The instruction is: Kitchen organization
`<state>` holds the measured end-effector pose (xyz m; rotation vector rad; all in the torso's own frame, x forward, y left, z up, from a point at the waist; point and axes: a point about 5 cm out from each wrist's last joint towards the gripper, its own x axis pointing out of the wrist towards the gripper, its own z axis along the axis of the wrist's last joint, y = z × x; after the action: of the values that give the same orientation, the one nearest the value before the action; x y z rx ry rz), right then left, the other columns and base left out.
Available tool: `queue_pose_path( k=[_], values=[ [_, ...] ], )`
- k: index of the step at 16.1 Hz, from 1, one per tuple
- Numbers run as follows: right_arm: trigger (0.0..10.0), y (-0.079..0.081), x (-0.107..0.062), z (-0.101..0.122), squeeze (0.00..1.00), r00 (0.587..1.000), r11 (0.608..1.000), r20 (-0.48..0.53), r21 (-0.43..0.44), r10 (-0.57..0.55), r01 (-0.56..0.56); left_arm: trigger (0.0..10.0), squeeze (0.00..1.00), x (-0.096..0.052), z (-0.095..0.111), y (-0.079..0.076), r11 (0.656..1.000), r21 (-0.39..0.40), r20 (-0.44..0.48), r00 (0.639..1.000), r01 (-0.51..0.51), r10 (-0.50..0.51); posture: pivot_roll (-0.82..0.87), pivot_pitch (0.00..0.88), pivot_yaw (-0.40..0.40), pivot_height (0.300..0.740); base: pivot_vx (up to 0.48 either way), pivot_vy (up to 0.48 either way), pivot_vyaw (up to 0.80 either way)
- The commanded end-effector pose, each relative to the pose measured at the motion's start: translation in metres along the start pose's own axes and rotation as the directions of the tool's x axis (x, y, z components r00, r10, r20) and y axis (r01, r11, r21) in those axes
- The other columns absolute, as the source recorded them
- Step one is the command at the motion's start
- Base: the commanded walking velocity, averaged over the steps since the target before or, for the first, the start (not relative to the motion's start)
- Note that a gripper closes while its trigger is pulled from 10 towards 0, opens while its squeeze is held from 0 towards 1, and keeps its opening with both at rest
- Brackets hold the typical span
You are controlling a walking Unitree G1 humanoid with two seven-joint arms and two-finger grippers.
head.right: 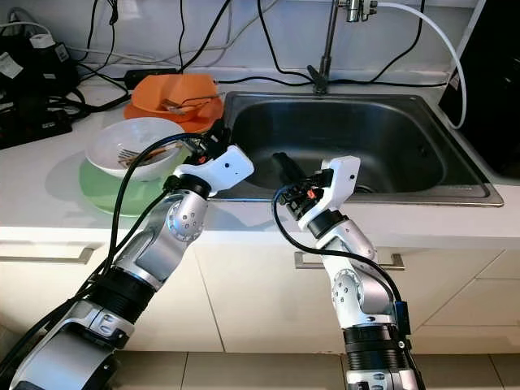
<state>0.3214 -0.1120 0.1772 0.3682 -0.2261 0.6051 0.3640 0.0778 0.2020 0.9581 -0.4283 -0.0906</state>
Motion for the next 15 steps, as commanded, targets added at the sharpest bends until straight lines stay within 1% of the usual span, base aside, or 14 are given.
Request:
queue_pose_path(
  k=[1, 3, 6, 7, 8, 9, 10, 11, 12, 13, 14, 15],
  values=[
    [10.0, 0.0, -0.002, 0.0, 0.0, 1.0, 1.0, 0.0, -0.003, -0.009, 0.009, 0.0, 0.0, 0.001, -0.001, 0.002, 1.0, 0.015, -0.007, 1.0, -0.012, 0.012, -0.01, 0.032, 0.02, 0.74, 0.0, 0.0, 0.0],
    [10.0, 0.0, -0.001, -0.001, 0.0, 1.0, 1.0, -0.002, -0.002, -0.007, 0.007, 0.0, 0.0, 0.002, -0.001, 0.005, 0.999, 0.03, -0.007, 1.0, -0.022, 0.022, 0.0, 0.032, 0.017, 0.74, 0.0, 0.0, 0.0],
    [10.0, 0.002, 0.0, -0.001, 0.0, 1.0, 1.0, -0.002, 0.002, -0.001, 0.001, 0.0, 0.0, 0.004, 0.003, 0.015, 0.996, 0.067, 0.012, 0.998, -0.065, 0.064, 0.0, 0.03, 0.015, 0.74, 0.0, 0.0, 0.0],
    [10.0, 0.002, 0.001, -0.001, 0.0, 1.0, 1.0, -0.001, 0.004, 0.001, -0.001, 0.0, 0.0, 0.005, 0.007, 0.023, 0.991, 0.093, 0.029, 0.995, -0.096, 0.094, 0.0, 0.029, 0.013, 0.74, 0.0, 0.0, 0.0],
    [10.0, 0.002, 0.001, -0.002, 0.0, 1.0, 1.0, -0.004, 0.007, 0.004, -0.004, 2.0, 0.0, 0.007, 0.013, 0.035, 0.982, 0.123, 0.049, 0.989, -0.141, 0.136, 0.0, 0.03, 0.012, 0.74, 0.0, 0.0, 0.0],
    [10.0, 0.003, 0.001, -0.003, 0.0, 1.0, 1.0, -0.006, 0.007, 0.005, -0.005, 8.9, 0.0, 0.007, 0.015, 0.04, 0.978, 0.133, 0.053, 0.987, -0.158, 0.153, 0.01, 0.031, 0.009, 0.74, 0.0, 0.0, 0.0],
    [10.0, 0.003, 0.001, -0.003, 0.0, 1.0, 1.0, -0.007, 0.008, 0.005, -0.005, 8.9, 0.0, 0.008, 0.017, 0.043, 0.976, 0.137, 0.058, 0.985, -0.169, 0.162, 0.01, 0.031, 0.009, 0.74, 0.0, 0.0, 0.0],
    [10.0, 0.003, 0.001, -0.003, 0.0, 1.0, 1.0, -0.007, 0.01, 0.006, -0.006, 10.0, 0.0, 0.008, 0.021, 0.05, 0.972, 0.141, 0.073, 0.981, -0.19, 0.181, 0.01, 0.029, 0.009, 0.74, 0.0, 0.0, 0.0],
    [10.0, 0.003, 0.001, -0.003, 0.0, 1.0, 1.0, -0.007, 0.011, 0.008, -0.008, 10.0, 0.0, 0.009, 0.026, 0.057, 0.968, 0.135, 0.091, 0.975, -0.211, 0.2, 0.01, 0.029, 0.009, 0.74, 0.0, 0.0, 0.0],
    [10.0, 0.003, 0.002, -0.004, 0.0, 1.0, 1.0, -0.007, 0.012, 0.009, -0.009, 10.0, 0.0, 0.008, 0.034, 0.063, 0.966, 0.098, 0.127, 0.966, -0.238, 0.225, 0.01, 0.026, 0.009, 0.74, 0.0, 0.0, 0.0],
    [10.0, 0.003, 0.002, -0.004, 0.0, 1.0, 1.0, -0.007, 0.012, 0.01, -0.01, 10.0, 0.0, 0.007, 0.041, 0.067, 0.965, 0.044, 0.157, 0.955, -0.259, 0.25, 0.01, 0.025, 0.009, 0.74, 0.0, 0.0, 0.0],
    [10.0, 0.004, 0.003, -0.004, 0.0, 1.0, 1.0, -0.005, 0.014, 0.012, -0.012, 10.0, 0.0, 0.005, 0.055, 0.076, 0.947, -0.133, 0.203, 0.927, -0.293, 0.316, 0.01, 0.022, 0.01, 0.74, 0.0, 0.0, 0.0]
  ],
)
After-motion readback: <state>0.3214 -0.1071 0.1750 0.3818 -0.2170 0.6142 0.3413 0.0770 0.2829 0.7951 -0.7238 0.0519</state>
